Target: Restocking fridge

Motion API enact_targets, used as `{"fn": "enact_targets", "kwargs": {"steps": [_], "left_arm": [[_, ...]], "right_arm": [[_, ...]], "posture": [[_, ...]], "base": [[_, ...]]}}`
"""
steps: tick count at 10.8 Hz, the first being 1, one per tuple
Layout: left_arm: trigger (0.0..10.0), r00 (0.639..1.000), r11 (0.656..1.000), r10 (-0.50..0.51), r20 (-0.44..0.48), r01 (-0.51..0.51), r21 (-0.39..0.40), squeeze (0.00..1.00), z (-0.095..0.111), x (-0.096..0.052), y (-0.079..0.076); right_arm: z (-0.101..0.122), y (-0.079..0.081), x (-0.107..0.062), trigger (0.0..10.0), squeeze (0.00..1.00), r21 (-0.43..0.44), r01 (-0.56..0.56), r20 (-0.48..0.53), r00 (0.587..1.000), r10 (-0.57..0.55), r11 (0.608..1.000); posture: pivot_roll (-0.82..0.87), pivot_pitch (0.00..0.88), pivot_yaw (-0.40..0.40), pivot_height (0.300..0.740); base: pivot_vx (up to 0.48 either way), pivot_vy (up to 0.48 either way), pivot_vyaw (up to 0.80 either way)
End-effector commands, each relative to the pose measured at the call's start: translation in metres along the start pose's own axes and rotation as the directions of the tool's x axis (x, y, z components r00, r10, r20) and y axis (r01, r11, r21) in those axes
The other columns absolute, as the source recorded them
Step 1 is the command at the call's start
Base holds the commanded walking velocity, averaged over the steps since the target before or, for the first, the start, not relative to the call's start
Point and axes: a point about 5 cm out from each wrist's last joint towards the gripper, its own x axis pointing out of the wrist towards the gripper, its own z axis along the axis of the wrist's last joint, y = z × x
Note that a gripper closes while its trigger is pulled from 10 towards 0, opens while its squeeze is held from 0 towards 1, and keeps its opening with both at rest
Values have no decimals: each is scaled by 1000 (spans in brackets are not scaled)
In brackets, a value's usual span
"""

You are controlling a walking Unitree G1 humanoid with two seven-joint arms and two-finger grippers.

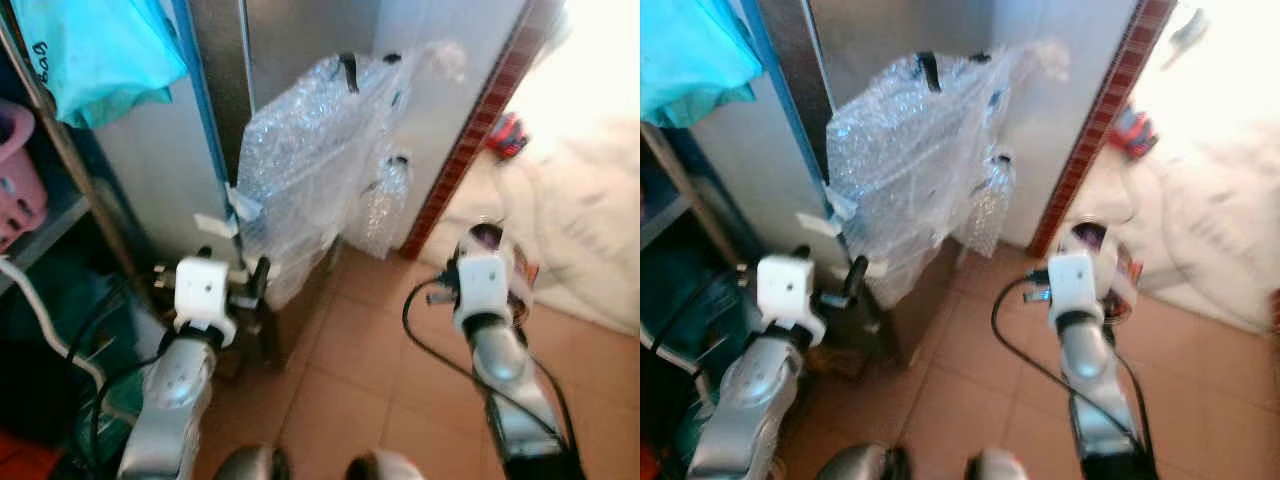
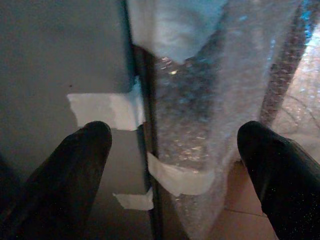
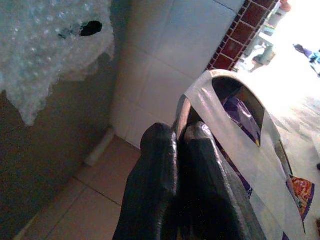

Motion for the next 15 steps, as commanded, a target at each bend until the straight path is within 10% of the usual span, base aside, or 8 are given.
{"fn": "enact_targets", "kwargs": {"steps": [1, 3, 10, 15], "left_arm": [[10000, 1000, 1000, 2, -15, -2, 11, 0, -1, -2, -2], [10000, 997, 998, 60, -53, -58, 26, 0, -13, -7, 8], [10000, 998, 996, 54, 13, -54, 66, 0, -7, 65, -1], [10000, 983, 982, 181, 36, -183, 56, 0, -1, 89, 10]], "right_arm": [[1, -5, -1, 10000, 0, 1, 27, 9, 1000, -27, 1000], [-8, -1, -10, 10000, 0, 10, 6, -25, 1000, -6, 1000], [-6, -14, -29, 10000, 0, -7, 15, -28, 999, -15, 1000], [-2, -15, -30, 10000, 0, -17, -9, -22, 1000, 8, 1000]], "posture": [[25, 132, -28, 740], [11, 137, -32, 740], [-104, 156, -26, 740], [-123, 156, -39, 740]], "base": [[0, 0, 0], [0, 0, 0], [0, 0, 0], [0, 0, 0]]}}
